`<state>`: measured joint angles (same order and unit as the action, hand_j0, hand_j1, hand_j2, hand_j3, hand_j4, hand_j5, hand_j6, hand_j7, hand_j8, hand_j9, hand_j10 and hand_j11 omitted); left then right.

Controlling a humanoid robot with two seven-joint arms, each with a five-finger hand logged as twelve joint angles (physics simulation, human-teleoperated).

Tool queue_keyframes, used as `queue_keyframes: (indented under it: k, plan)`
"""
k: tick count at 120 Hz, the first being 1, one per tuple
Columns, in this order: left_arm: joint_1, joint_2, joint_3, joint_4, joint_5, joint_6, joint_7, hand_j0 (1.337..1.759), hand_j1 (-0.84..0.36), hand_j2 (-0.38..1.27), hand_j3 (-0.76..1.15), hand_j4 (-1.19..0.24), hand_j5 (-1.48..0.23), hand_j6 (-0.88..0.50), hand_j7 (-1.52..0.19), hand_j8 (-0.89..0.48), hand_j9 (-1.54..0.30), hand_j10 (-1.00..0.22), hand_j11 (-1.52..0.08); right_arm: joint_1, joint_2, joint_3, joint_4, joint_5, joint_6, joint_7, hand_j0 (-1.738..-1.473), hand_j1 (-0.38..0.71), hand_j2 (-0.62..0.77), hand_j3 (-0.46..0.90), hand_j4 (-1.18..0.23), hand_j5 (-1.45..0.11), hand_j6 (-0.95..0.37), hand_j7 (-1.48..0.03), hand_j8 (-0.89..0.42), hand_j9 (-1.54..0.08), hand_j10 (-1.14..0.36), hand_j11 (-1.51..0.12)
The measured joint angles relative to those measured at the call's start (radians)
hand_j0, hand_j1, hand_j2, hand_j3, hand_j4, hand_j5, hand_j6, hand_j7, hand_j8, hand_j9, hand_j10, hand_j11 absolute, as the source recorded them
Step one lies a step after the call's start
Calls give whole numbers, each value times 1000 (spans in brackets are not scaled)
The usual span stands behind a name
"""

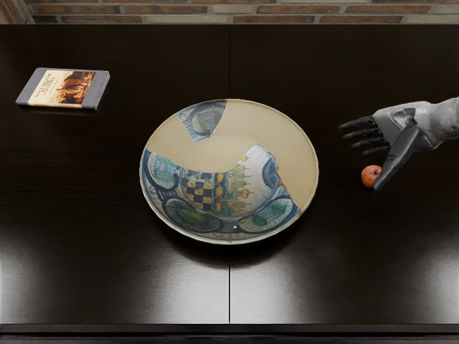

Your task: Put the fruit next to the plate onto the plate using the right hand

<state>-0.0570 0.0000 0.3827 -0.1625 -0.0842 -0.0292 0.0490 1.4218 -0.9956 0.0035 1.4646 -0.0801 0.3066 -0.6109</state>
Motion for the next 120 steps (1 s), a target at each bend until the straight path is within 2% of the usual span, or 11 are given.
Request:
queue_keyframes:
  k: [7, 16, 39, 53, 77, 93, 120]
  plan:
    - [3, 0, 0, 1, 0, 0, 0, 1658, 72, 46, 0, -232, -301, -232, -301, -232, -301, -231, -301, 78, 14, -90, 8, -28, -57, 0, -1658, -308, -8, 0, -35, -44, -36, -44, -36, -44, -35, -44]
    - [3, 0, 0, 1, 0, 0, 0, 1658, 71, 46, 0, -232, -301, -232, -301, -232, -301, -232, -301, 133, 25, -171, 10, -63, -118, 0, -1658, -308, -8, 0, -36, -45, -36, -44, -36, -44, -36, -44]
    - [5, 0, -1, 2, 0, 0, 0, 1658, 71, 46, 0, -232, -301, -232, -301, -232, -301, -232, -301, 163, 50, -254, 14, -250, -186, 0, -1658, -310, -7, 0, -36, -43, -37, -43, -36, -43, -35, -43]
    - [3, 0, -1, 2, 0, 0, 0, 1658, 71, 46, 0, -232, -301, -232, -301, -232, -301, -232, -301, 151, 56, -263, 34, -349, -226, 0, -1658, -311, -6, 0, -36, -43, -37, -42, -36, -42, -35, -42]
    - [3, 0, -1, 1, 0, 0, 0, 1658, 71, 46, 0, -232, -301, -232, -301, -232, -301, -232, -301, 41, 101, -267, 80, -543, -495, 0, -1658, -302, -7, 0, -44, -53, -46, -52, -45, -52, -43, -52]
    - [3, 0, -1, 1, 0, 0, 0, 1658, 71, 46, 0, -232, -301, -232, -301, -232, -301, -231, -301, -19, 147, -271, 86, -598, -590, 0, -1658, -295, -8, 0, -50, -61, -52, -60, -51, -61, -50, -60]
    - [3, 0, -1, 1, 0, 0, 0, 1658, 71, 46, 0, -232, -301, -232, -301, -232, -301, -232, -301, -82, 211, -305, 84, -641, -726, 0, -1658, -176, -27, 0, -150, -190, -151, -189, -150, -190, -149, -190]
